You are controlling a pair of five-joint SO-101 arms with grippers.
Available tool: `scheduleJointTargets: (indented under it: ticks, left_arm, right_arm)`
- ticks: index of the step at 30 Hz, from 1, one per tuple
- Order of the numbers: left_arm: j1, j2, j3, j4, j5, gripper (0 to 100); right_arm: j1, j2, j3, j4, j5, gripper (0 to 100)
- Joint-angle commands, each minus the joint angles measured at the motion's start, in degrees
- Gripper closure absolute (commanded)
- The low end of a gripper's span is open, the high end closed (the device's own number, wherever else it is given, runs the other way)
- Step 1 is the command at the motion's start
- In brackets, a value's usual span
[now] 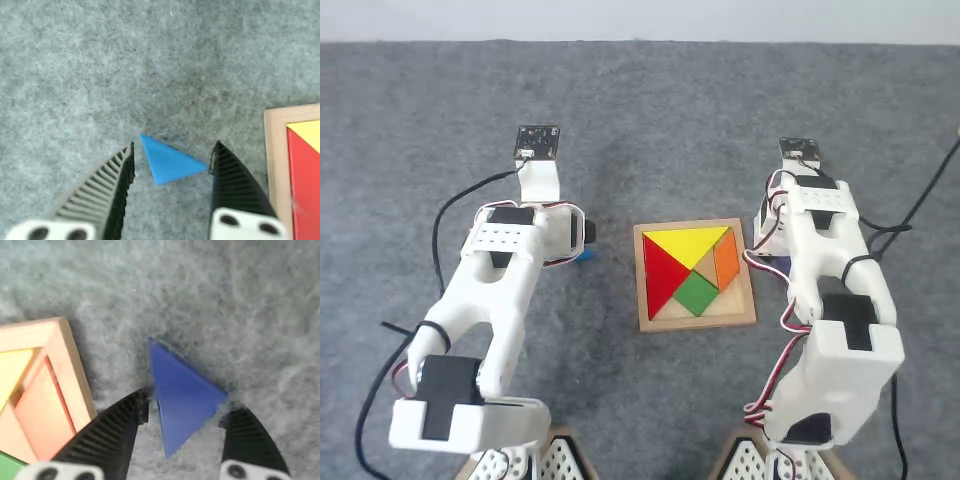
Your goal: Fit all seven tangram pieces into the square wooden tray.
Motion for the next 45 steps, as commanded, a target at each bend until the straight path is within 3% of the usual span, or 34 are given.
scheduleJointTargets:
  ticks: [1,3,9,18,21,24,28,37,45]
  left_arm:
    - [-0.18,-3.16,-0.31,-1.49,-0.79,77]
    - [-0.18,-3.16,-0.31,-1.49,-0.79,77]
    - [-0.18,-3.16,-0.31,-1.49,-0.79,77]
    - [-0.18,-3.16,-0.31,-1.49,-0.79,77]
    - [-0.18,-3.16,-0.31,-1.49,-0.79,77]
    - [-0.18,-3.16,-0.31,-1.49,-0.79,77]
    - [-0.18,-3.16,-0.31,-1.49,-0.79,77]
    - [-0.18,-3.16,-0.31,-1.49,-0.79,77]
    - [-0.18,-3.16,-0.31,-1.49,-0.79,77]
  right_arm:
    - [-0.84,0.4,-2.55,-0.31,1.05,88.2]
    - [-0.75,0.22,-2.64,-0.13,0.88,94.0]
    - [0.4,-1.54,-2.64,0.92,-3.52,91.6]
    - [2.86,-17.01,3.34,3.12,-3.34,91.0]
    - [2.15,-21.41,3.69,3.3,3.87,88.7]
    - [1.45,-22.37,2.99,3.3,8.26,78.4]
    - [0.48,-16.22,-1.67,3.03,14.33,66.9]
    - [-1.54,2.77,-15.12,3.12,18.29,66.7]
    - [-2.42,9.89,-17.85,1.36,18.37,69.2]
